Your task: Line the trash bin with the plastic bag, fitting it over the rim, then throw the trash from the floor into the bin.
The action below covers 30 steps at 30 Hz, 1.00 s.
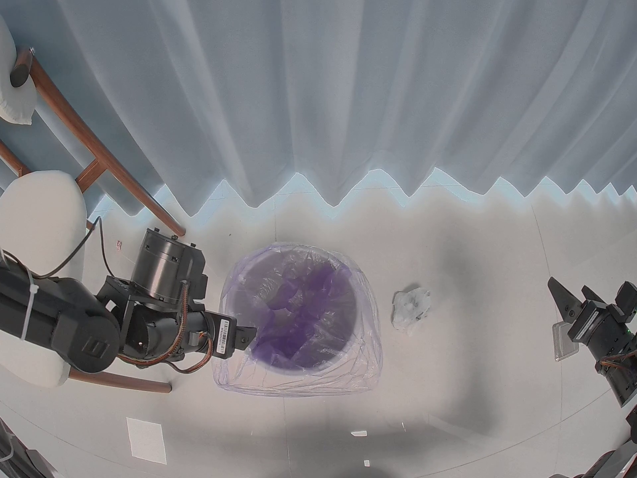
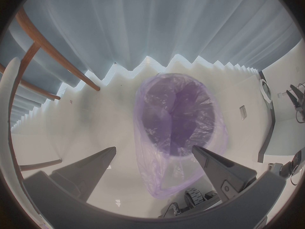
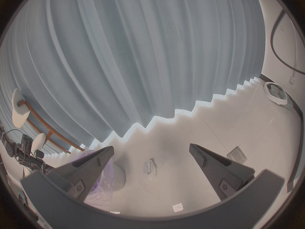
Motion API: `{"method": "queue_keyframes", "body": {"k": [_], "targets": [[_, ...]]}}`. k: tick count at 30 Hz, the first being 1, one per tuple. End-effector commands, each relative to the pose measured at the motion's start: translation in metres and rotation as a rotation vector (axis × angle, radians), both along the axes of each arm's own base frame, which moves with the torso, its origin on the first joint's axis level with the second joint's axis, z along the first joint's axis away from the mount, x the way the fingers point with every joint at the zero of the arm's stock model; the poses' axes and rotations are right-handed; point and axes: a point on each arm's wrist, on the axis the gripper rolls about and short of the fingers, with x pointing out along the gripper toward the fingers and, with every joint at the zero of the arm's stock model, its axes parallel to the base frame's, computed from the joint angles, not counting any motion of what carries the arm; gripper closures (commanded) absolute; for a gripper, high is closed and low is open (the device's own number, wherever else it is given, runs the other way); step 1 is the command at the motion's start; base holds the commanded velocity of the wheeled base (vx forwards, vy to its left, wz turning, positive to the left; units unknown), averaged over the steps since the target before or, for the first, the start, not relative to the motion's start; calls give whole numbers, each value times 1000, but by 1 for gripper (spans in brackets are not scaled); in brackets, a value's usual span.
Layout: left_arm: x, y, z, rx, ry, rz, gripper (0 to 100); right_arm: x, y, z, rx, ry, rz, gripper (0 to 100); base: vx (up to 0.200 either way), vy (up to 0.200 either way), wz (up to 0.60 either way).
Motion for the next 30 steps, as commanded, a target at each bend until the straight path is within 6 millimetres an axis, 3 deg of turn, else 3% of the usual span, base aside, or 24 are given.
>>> {"method": "queue_keyframes", "body": {"k": [1, 15, 16, 20, 30], "targets": [[13, 3, -14, 20, 39, 34, 0, -2, 0, -4, -7, 19, 3, 0, 0, 0, 0], [31, 2, -22, 22, 43, 55, 0, -3, -1, -4, -7, 17, -2, 0, 0, 0, 0], [32, 2, -24, 24, 48, 55, 100, -3, -1, -3, -7, 16, -2, 0, 0, 0, 0], [31, 3, -24, 25, 50, 60, 100, -3, -1, -3, -9, 16, -1, 0, 0, 0, 0], [35, 28, -31, 42, 78, 130, 100, -2, -1, -4, -9, 19, -1, 0, 0, 0, 0]]}}
